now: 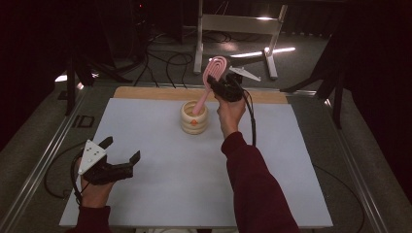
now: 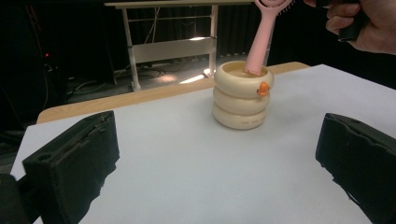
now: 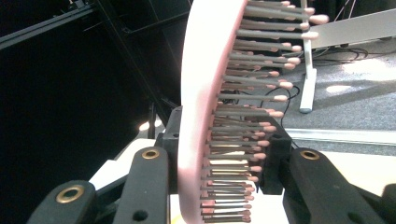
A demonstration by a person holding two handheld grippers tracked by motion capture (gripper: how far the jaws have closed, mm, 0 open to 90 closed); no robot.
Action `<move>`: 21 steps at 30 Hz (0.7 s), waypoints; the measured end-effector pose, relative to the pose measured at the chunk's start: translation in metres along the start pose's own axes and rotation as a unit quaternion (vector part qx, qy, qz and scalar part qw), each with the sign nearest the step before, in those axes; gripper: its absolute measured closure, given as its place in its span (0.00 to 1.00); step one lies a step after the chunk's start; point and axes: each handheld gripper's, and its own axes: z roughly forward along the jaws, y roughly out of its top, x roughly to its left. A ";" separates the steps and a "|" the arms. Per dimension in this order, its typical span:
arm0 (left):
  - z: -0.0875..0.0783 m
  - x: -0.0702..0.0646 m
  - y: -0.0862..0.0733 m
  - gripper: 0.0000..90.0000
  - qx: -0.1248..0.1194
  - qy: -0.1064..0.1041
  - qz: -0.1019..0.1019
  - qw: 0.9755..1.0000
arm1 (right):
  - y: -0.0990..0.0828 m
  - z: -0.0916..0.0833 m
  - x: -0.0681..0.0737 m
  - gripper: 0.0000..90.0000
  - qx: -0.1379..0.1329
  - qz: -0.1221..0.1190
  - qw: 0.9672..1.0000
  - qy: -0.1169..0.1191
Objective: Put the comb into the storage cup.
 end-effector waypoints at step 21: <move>0.002 -0.002 -0.001 0.00 0.003 -0.004 0.002 1.000 | -0.010 0.003 -0.006 0.71 -0.003 0.012 1.000 -0.006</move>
